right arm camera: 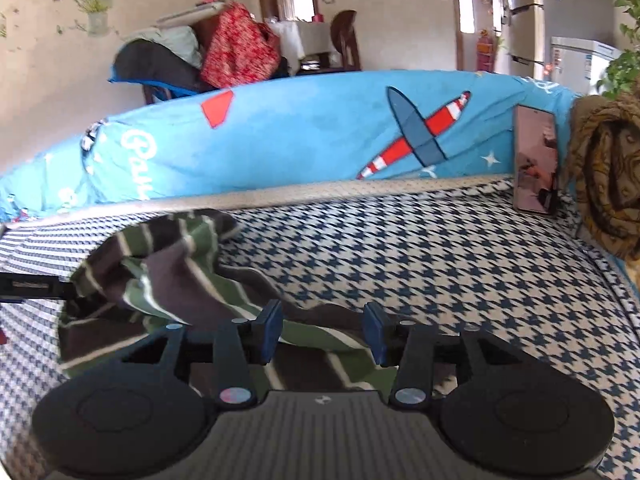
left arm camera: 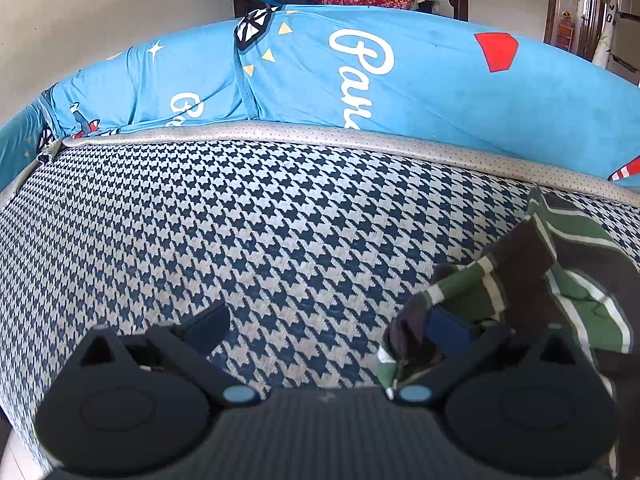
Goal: Fold clothes
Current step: 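Lift the striped shirt with the right gripper and shake it open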
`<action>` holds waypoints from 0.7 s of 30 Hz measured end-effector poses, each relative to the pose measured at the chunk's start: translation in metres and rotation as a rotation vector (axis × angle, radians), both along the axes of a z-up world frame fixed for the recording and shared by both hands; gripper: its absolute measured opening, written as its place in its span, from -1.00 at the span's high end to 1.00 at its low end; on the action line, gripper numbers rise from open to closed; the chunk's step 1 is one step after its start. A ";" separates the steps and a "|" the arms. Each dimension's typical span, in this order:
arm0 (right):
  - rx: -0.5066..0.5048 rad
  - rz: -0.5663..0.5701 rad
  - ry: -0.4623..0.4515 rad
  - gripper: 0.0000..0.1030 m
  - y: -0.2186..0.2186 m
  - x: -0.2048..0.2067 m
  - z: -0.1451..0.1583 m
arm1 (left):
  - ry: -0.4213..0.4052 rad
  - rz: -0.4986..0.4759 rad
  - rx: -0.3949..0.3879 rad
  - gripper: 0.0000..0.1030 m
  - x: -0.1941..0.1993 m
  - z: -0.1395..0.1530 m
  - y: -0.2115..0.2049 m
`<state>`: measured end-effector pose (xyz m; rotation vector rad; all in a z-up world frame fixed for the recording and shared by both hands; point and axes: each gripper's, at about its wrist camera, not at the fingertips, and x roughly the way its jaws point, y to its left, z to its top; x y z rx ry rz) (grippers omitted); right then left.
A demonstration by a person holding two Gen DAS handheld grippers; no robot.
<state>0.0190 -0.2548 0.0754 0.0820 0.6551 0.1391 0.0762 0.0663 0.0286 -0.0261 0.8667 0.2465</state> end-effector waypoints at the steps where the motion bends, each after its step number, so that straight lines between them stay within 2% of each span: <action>1: 0.019 0.027 -0.009 0.06 0.004 0.000 0.001 | -0.002 -0.002 0.005 -1.00 -0.001 0.000 -0.001; 6: -0.016 0.178 -0.032 0.02 0.046 0.006 -0.006 | -0.005 -0.004 0.008 -1.00 -0.003 0.001 -0.001; 10: -0.110 0.288 -0.058 -0.33 0.081 0.009 -0.017 | -0.003 0.002 -0.011 -1.00 -0.003 0.000 0.002; 16: -0.252 0.333 -0.089 -0.39 0.117 0.024 -0.034 | 0.000 -0.006 -0.023 -1.00 -0.005 -0.001 0.002; 18: -0.253 0.317 -0.092 -0.26 0.120 0.032 -0.037 | 0.001 -0.010 -0.027 -1.00 -0.005 -0.002 0.002; 20: -0.230 0.272 -0.088 0.39 0.117 0.040 -0.037 | 0.000 -0.024 -0.034 -1.00 -0.006 -0.002 0.001; 21: -0.186 0.247 -0.078 0.53 0.112 0.045 -0.034 | -0.002 -0.032 -0.039 -1.00 -0.007 -0.002 0.000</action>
